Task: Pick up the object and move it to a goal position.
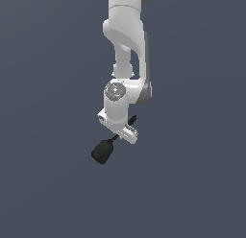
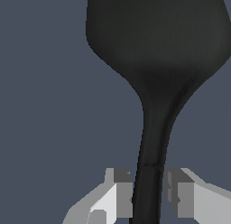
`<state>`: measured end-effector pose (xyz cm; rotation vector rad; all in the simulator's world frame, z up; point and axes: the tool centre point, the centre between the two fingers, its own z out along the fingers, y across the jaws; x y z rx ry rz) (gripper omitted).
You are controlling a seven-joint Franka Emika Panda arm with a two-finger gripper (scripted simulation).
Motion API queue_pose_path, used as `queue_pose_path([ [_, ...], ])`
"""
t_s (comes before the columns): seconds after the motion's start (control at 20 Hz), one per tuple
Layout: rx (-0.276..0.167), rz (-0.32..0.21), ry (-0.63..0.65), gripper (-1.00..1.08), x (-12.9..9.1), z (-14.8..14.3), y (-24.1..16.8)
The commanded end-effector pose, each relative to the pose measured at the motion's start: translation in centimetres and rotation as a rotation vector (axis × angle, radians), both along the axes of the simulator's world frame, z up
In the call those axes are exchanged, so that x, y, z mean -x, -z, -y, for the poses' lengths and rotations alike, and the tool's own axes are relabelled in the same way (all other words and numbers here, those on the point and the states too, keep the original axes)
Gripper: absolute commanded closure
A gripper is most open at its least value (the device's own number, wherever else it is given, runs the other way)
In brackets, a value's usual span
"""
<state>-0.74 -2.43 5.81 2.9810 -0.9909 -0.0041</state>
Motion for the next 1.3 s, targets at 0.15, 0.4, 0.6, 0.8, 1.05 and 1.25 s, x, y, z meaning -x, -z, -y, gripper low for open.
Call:
queue_pose_path([
  [0.15, 0.000, 0.003, -0.001, 1.08, 2.9, -5.4, -3.0],
  [0.4, 0.000, 0.003, -0.001, 1.08, 5.6, -10.4, -5.8],
  [0.6, 0.001, 0.003, -0.001, 1.08, 7.6, -14.3, -7.9],
  [0.8, 0.001, 0.003, -0.001, 1.08, 9.4, -17.8, -9.9],
  [1.05, 0.002, 0.003, -0.001, 1.08, 11.0, -21.2, -11.8],
  [1.25, 0.002, 0.003, 0.000, 1.08, 11.8, -23.0, -12.7],
])
